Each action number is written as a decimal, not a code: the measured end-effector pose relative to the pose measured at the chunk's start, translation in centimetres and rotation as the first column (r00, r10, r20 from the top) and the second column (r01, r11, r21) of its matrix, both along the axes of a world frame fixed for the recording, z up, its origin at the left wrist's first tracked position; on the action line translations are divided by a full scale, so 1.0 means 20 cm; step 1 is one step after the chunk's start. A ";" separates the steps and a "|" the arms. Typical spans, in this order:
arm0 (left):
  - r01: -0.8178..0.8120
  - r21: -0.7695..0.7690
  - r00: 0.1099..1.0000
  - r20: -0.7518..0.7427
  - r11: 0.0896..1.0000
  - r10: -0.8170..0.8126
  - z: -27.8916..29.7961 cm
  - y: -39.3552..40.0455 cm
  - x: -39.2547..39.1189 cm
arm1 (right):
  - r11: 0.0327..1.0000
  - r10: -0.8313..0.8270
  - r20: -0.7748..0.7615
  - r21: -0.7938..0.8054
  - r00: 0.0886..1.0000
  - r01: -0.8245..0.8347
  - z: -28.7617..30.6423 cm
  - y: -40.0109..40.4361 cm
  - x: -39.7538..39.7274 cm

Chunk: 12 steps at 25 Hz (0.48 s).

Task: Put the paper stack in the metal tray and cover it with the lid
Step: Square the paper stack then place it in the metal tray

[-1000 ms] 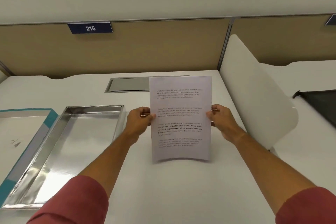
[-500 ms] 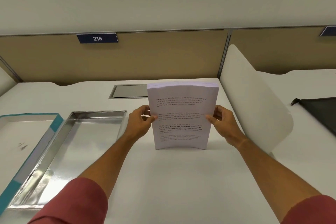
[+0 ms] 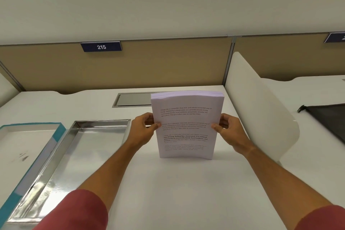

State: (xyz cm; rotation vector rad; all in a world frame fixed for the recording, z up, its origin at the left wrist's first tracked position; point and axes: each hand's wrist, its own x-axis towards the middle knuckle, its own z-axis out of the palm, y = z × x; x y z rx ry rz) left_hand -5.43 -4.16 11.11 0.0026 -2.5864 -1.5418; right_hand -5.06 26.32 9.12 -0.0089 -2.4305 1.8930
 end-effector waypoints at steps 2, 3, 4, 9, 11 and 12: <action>-0.001 0.001 1.000 -0.009 1.000 0.001 0.00 0.01 0.00 | 1.000 -0.008 -0.014 0.007 1.000 0.008 0.01 -0.01 0.00; 0.001 -0.006 1.000 -0.013 1.000 -0.001 0.00 0.01 0.01 | 1.000 -0.013 -0.024 0.012 1.000 0.013 0.01 -0.01 0.00; 0.001 -0.014 1.000 -0.016 1.000 -0.001 0.00 0.00 0.01 | 1.000 -0.017 -0.032 0.015 0.999 0.017 0.01 -0.01 0.00; -0.011 0.064 1.000 0.006 0.998 0.011 -0.03 -0.01 0.02 | 1.000 0.000 -0.019 0.012 1.000 0.000 -0.01 0.00 0.00; -0.013 0.085 1.000 0.028 0.996 0.010 -0.05 0.00 0.02 | 1.000 0.016 0.006 0.025 1.000 -0.016 -0.04 0.02 0.00; -0.013 0.093 0.999 0.034 0.996 0.010 -0.06 -0.01 0.02 | 0.999 0.017 0.015 0.032 1.000 -0.018 -0.04 0.03 0.01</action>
